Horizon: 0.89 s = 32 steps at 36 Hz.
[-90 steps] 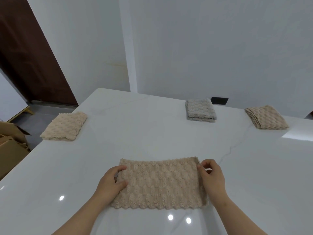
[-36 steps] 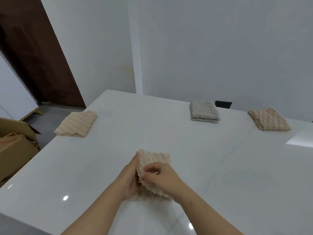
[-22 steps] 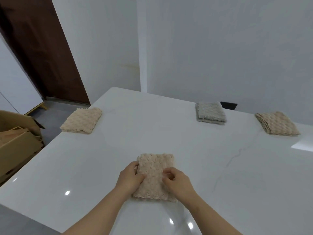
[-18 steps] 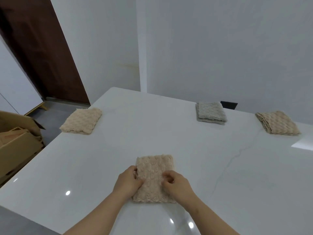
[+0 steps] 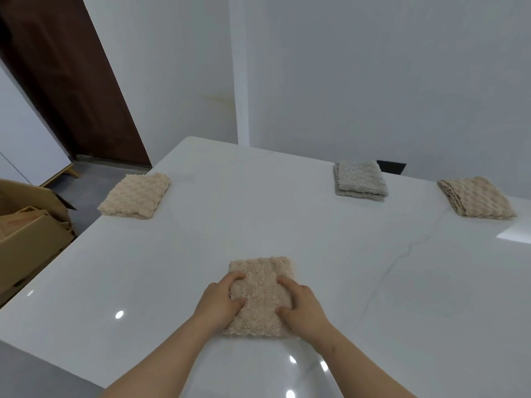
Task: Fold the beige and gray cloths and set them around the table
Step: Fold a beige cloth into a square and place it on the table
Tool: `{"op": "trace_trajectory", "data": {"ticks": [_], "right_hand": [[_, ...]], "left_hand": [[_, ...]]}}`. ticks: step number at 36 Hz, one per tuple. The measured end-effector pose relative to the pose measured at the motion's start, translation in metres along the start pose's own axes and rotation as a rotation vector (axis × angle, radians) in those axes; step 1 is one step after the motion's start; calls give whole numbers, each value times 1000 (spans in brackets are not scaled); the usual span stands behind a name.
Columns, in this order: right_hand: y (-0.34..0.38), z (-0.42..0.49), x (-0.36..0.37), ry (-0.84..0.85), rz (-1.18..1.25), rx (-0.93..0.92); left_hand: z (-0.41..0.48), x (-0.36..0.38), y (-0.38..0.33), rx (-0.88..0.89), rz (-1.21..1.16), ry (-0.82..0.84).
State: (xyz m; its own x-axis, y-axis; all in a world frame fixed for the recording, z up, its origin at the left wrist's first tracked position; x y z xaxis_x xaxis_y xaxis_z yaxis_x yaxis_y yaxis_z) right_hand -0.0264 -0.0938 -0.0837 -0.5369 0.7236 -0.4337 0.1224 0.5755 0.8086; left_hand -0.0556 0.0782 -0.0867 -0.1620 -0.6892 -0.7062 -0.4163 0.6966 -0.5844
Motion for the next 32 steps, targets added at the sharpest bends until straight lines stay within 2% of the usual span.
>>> {"op": "trace_trajectory", "data": {"ticks": [10, 17, 27, 32], "right_hand": [[-10, -14, 12, -108, 70, 22], [-6, -34, 32, -267, 346, 113], [-5, -86, 72, -501, 608, 221], [-13, -120, 80, -574, 571, 238]], "left_hand": [[-5, -1, 8, 46, -234, 60], [-16, -5, 28, 53, -464, 123], [-48, -11, 51, 209, -340, 274], [-71, -2, 50, 274, -246, 291]]}}
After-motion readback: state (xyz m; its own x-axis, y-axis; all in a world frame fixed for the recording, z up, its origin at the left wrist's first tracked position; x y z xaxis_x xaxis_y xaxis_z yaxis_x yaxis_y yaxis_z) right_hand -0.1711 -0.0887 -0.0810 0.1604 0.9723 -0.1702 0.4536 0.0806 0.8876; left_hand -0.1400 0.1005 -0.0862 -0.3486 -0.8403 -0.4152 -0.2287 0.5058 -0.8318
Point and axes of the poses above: each hand's wrist, its own z-axis towards the middle knuckle, its own x-axis out of the palm, y = z × x, the point moved 2 cm from there along z, towards the middle knuckle, and after that the axes turned 5 degrees about z, right-handed, at the moved point
